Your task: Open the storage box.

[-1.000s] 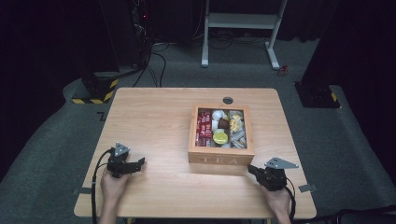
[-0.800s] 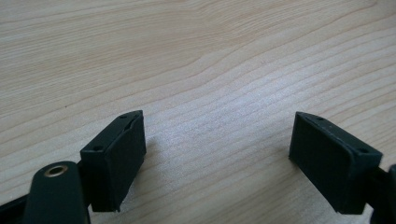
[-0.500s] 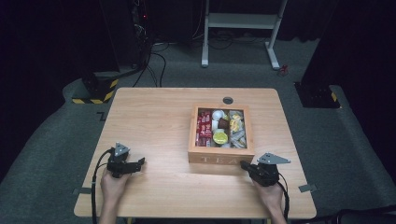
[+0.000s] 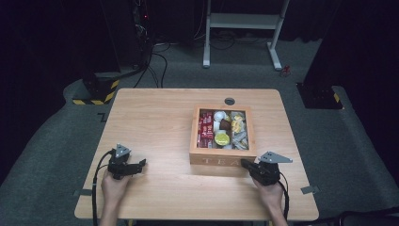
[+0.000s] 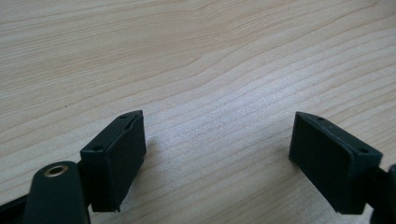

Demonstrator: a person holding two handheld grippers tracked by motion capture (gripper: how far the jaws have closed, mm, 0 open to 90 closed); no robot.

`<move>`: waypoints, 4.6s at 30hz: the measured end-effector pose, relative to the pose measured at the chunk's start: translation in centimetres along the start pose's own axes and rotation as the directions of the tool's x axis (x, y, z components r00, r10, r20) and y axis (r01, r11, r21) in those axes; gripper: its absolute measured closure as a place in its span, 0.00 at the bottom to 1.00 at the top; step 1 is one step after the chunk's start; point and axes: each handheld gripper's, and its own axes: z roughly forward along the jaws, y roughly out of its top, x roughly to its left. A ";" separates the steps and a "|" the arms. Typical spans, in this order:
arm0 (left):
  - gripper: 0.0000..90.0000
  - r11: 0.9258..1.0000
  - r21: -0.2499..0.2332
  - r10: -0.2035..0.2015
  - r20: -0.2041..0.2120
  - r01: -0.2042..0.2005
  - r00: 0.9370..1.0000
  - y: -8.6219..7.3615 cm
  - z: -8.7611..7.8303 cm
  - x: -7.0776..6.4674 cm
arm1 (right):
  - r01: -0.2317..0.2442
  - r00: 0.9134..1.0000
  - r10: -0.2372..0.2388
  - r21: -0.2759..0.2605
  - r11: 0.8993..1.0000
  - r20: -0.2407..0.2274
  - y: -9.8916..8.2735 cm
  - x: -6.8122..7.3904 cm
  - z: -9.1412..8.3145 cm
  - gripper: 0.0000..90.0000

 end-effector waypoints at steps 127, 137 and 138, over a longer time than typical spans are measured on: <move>0.29 0.997 -0.076 -0.001 0.146 0.012 0.989 1.4 0.2 -1.5 | 0.049 0.992 -0.025 -0.204 0.978 0.120 12.8 -2.2 -1.1 1.00; 0.30 0.993 -0.113 0.005 0.198 0.018 0.980 2.1 0.1 -2.2 | 0.045 0.992 -0.019 -0.206 0.977 0.127 13.3 -2.6 -0.9 1.00; 0.30 0.993 -0.114 0.009 0.203 0.015 0.979 2.2 0.1 -2.4 | 0.046 0.991 -0.020 -0.206 0.978 0.129 13.4 -2.6 -0.9 1.00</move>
